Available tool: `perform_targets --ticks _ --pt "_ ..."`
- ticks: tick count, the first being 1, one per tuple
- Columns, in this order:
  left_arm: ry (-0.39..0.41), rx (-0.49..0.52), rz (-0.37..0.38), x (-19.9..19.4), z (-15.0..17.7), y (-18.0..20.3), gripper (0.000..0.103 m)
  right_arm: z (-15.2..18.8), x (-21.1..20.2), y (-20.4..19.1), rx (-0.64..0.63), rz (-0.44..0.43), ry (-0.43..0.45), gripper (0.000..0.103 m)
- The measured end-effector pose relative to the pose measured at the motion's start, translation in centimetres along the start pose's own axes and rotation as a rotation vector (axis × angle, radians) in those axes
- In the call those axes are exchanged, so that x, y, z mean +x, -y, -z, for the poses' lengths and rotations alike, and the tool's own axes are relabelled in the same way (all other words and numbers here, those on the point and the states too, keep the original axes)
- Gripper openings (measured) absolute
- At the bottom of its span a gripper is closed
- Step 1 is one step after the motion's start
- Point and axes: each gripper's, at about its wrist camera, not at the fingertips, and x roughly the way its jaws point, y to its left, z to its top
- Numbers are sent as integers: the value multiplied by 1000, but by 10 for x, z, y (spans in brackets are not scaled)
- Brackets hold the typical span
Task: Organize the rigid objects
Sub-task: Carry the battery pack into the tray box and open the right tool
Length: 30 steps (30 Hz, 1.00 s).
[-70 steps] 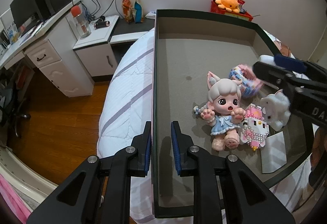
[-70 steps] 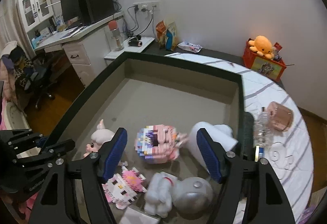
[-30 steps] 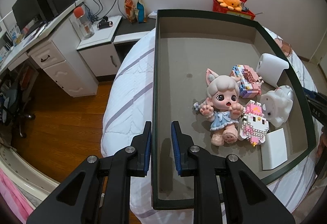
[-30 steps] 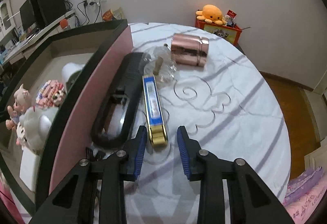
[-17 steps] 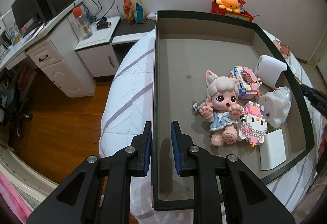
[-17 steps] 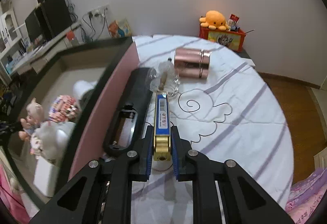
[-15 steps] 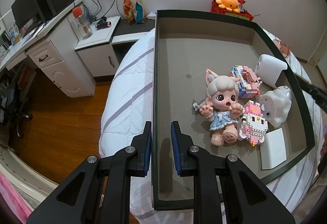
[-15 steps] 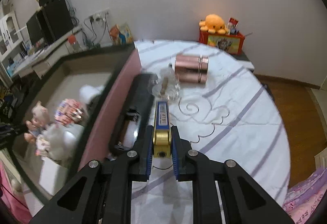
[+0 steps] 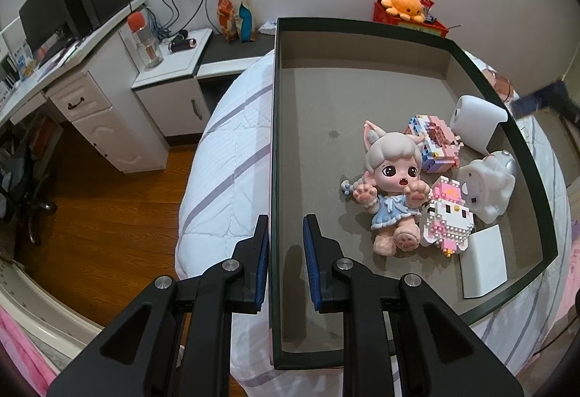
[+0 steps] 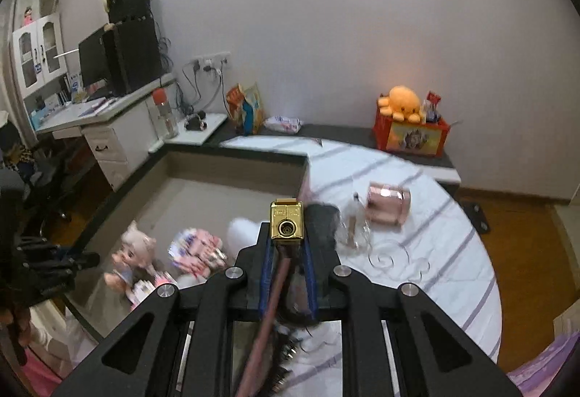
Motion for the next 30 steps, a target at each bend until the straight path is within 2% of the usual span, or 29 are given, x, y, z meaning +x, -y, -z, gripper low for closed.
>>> perform_targets --ticks 4,12,16,22,25,28,30 --pt "-1 -1 1 0 0 -1 18 -12 -4 -23 -38 -45 32 16" --pt "4 0 9 1 0 -3 18 -6 33 -74 -94 -231 -74 16" --pt "4 -2 12 2 0 -3 18 0 52 -91 -136 -210 -126 16" --pt "7 1 15 2 0 -1 18 11 71 -101 -121 -287 -207 16" --pt "4 3 15 3 0 -2 18 11 73 -104 -112 -299 -208 17" --pt "5 2 16 2 -1 -2 18 6 77 -104 -99 -314 -202 22" --pt "6 0 17 1 0 -1 18 4 80 -103 -95 -272 -204 36"
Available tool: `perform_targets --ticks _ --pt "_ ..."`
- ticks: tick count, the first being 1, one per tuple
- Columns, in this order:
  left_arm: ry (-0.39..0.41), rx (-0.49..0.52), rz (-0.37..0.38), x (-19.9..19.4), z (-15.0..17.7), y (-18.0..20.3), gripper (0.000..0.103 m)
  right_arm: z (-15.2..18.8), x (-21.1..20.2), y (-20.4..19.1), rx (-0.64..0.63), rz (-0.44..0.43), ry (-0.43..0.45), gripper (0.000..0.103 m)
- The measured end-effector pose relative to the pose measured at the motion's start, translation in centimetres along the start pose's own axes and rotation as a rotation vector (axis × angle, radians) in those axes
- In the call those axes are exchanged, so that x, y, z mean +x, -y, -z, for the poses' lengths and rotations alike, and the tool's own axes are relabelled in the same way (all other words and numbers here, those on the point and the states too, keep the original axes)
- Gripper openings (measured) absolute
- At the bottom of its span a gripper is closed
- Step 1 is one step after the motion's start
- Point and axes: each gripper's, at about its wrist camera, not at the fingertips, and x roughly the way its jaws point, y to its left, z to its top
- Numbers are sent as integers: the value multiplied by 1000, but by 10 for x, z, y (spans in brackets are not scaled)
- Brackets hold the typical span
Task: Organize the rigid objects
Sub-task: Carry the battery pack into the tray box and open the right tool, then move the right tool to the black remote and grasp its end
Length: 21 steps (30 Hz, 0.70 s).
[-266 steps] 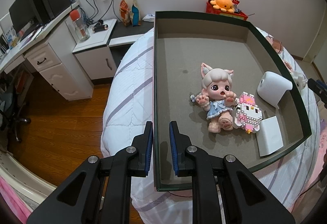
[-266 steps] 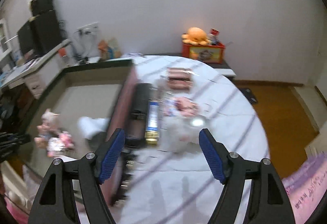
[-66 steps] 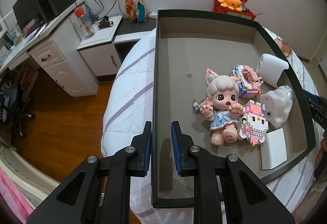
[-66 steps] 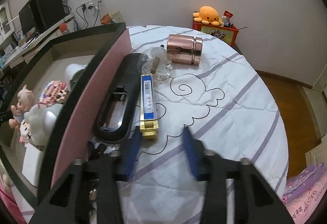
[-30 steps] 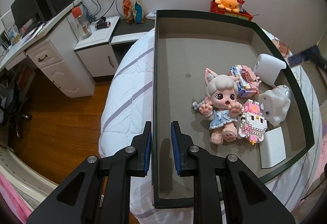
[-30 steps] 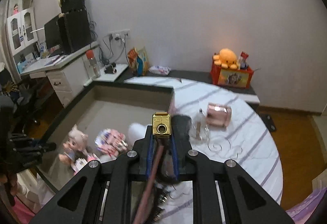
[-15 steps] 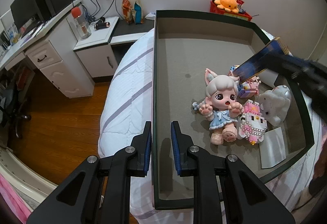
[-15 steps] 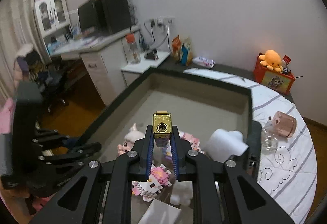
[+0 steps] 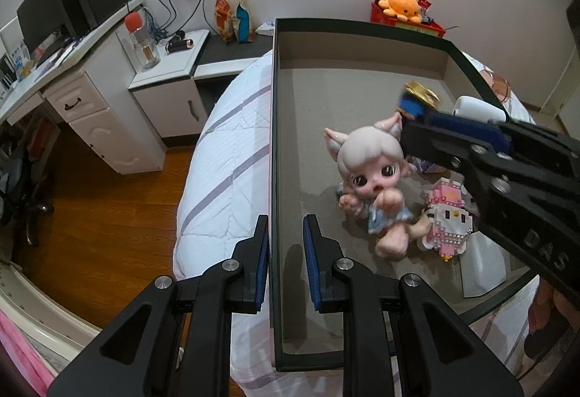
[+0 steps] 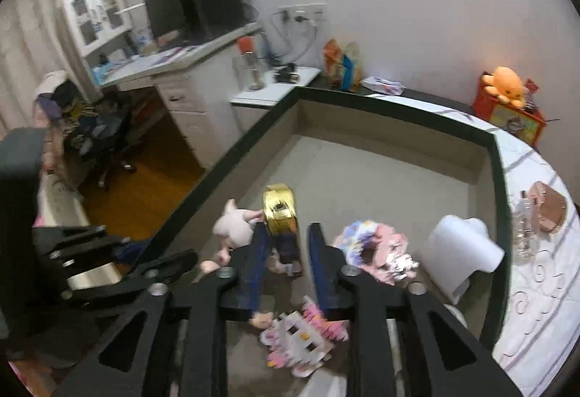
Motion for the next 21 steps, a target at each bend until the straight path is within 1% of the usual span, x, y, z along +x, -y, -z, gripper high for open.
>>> perform_targets --ticks 2,5,8,10,12,13,14,16,19,21 --pt "1 2 1 -1 1 0 18 0 -2 2 8 15 11 39" --pt "1 2 4 -2 1 0 18 1 -11 5 17 27 29 51" --pt "2 5 2 -2 1 1 18 4 -30 12 17 64 66 52" --pt "1 2 6 -2 1 0 18 8 -49 23 35 111 103 53" --pt "0 3 7 -1 1 -2 18 14 -67 38 55 175 128 59" --pt "1 3 7 -1 1 -2 18 19 -77 48 72 222 137 64" --pt "1 5 7 -1 0 -2 18 25 -84 58 88 264 139 65" --pt "1 4 10 0 0 -2 18 36 -95 77 121 309 129 65" --pt "6 -9 15 0 -1 -3 18 55 -98 104 171 360 83 65" --pt "6 -7 10 0 -2 -3 18 64 -95 113 189 362 50 65"
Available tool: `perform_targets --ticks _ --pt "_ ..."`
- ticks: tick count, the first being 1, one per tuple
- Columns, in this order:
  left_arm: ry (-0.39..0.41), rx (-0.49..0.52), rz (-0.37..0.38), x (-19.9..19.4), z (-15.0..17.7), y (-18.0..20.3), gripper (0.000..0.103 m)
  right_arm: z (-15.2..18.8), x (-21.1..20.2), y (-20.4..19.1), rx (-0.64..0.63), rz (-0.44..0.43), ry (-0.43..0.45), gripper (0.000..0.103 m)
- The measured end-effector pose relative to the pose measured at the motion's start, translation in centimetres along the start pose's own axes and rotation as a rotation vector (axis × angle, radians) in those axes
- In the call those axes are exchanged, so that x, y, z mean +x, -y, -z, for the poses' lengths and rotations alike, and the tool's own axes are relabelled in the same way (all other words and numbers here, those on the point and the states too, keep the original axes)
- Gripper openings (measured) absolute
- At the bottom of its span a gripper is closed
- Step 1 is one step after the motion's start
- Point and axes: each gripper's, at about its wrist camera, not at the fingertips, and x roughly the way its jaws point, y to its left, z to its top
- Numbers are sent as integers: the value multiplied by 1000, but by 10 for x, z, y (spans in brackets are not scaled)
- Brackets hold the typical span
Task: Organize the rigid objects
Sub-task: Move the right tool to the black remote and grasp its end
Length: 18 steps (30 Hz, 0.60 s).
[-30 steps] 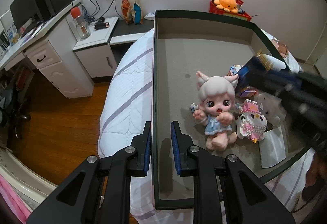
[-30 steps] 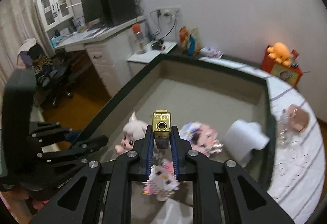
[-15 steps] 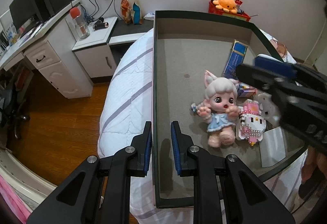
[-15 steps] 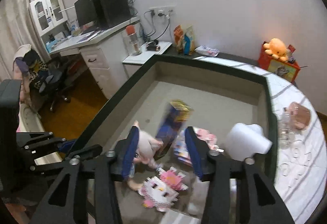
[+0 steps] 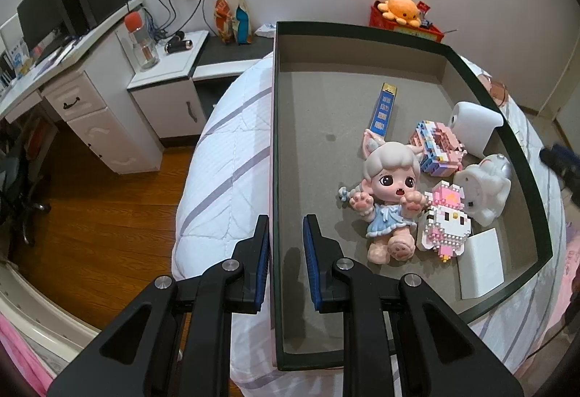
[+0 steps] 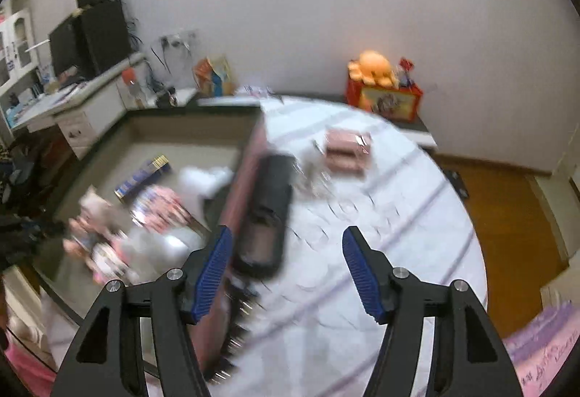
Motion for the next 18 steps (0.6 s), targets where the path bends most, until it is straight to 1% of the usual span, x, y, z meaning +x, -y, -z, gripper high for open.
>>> perform_targets --ticks 3,7,12,15,18 --pt "-1 2 -6 0 1 2 18 7 14 8 -17 -19 -55 65" --pt "-8 9 -21 1 1 4 18 14 32 10 -38 -71 -119 65" --pt "-16 12 -34 2 1 6 18 11 44 12 -48 -110 -123 65" --pt "-19 14 -42 2 2 7 18 7 54 13 -64 -126 -148 65" --pt "-23 16 -48 3 2 8 18 5 57 14 -86 -163 -171 65"
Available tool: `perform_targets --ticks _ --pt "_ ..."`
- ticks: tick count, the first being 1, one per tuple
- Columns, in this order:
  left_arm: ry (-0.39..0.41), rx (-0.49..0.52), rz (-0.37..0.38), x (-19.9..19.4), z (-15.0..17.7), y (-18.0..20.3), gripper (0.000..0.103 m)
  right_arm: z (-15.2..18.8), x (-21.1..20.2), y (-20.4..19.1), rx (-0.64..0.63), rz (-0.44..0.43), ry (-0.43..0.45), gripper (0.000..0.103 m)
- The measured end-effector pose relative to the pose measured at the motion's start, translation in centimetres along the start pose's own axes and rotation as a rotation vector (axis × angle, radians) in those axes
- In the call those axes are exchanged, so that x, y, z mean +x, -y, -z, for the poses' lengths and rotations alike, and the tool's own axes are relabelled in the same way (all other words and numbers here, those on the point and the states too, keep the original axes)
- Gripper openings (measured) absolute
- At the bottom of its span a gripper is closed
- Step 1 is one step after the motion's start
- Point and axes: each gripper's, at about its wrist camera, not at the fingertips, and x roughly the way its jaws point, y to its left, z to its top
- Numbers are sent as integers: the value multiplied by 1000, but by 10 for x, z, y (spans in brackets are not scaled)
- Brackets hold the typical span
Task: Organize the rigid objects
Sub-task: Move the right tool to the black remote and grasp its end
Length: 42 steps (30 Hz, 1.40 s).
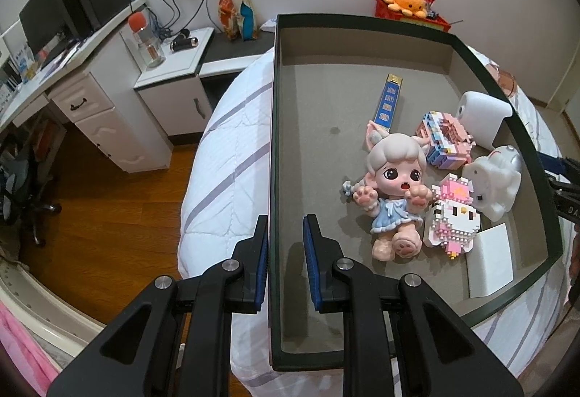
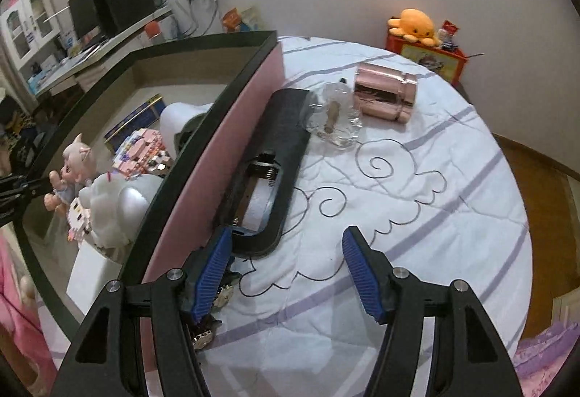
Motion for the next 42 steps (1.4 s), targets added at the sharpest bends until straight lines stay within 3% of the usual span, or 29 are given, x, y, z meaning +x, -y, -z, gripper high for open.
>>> perform_targets --ticks 8,14,17,20,23,26,29,31,36,41,42 --pt "-3 6 -16 0 0 2 18 -5 9 2 -59 -82 -58 65" --pt "-6 2 -22 0 -1 3 18 -6 12 5 -61 -99 -48 66" --pt "-5 2 -21 0 -1 3 18 -3 11 12 -7 -42 -26 78" --pt "-7 6 -22 0 0 3 18 -1 6 20 37 -20 4 78" --pt "-6 2 -15 0 1 2 18 -2 -6 25 61 105 33 78" --pt "-5 2 -12 -1 1 2 18 -3 -10 21 52 -3 38 78" --pt "-6 3 -9 -1 1 1 18 -6 2 7 -13 9 -7 77" --pt "-6 6 -8 -1 1 0 18 -9 8 8 -12 -27 -26 76" --pt "-6 14 -11 -1 2 1 18 -14 18 17 -22 -107 -42 76" --pt "-5 13 -10 -1 2 1 18 -19 21 18 -23 -122 -43 75" --pt "-5 14 -11 0 2 1 18 -19 21 18 -22 -132 -43 71"
